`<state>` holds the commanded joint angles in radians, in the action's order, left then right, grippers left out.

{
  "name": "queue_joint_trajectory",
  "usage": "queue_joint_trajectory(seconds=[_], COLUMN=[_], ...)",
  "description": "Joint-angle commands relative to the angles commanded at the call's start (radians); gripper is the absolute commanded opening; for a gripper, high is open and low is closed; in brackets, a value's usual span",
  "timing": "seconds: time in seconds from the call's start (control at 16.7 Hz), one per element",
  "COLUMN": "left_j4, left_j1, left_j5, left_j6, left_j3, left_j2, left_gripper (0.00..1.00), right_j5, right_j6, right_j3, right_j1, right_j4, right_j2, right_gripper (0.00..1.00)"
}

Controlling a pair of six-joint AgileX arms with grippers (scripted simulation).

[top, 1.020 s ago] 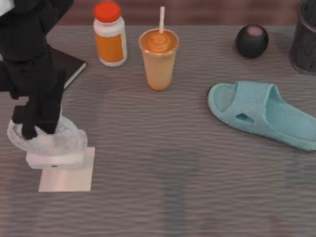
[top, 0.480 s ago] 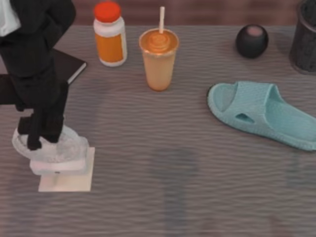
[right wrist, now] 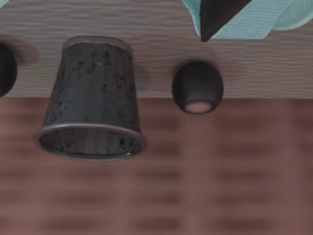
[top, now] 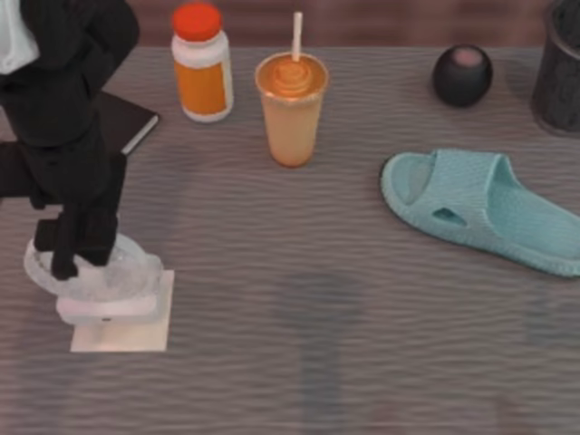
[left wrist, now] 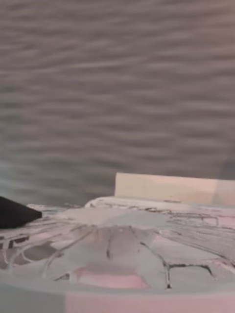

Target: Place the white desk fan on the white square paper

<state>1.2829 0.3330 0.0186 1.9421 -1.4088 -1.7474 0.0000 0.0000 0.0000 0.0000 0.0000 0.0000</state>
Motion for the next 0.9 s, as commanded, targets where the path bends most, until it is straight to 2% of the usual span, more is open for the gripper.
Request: queue_joint_trajectory(seconds=[0.6, 0.9], left_j4=[0.000, 0.000], left_j1=[0.000, 0.000], left_j5=[0.000, 0.000], left_j6=[0.000, 0.000], left_j3=[0.000, 0.000], left_j2=[0.000, 0.000], left_gripper=[0.98, 1.00], right_j5=[0.000, 0.000], right_j6=[0.000, 0.000], right_j3=[0.000, 0.000], right_j1=[0.000, 0.000], right_j4=[0.000, 0.000], right_j2=[0.000, 0.000], right_gripper=[1.00, 1.00])
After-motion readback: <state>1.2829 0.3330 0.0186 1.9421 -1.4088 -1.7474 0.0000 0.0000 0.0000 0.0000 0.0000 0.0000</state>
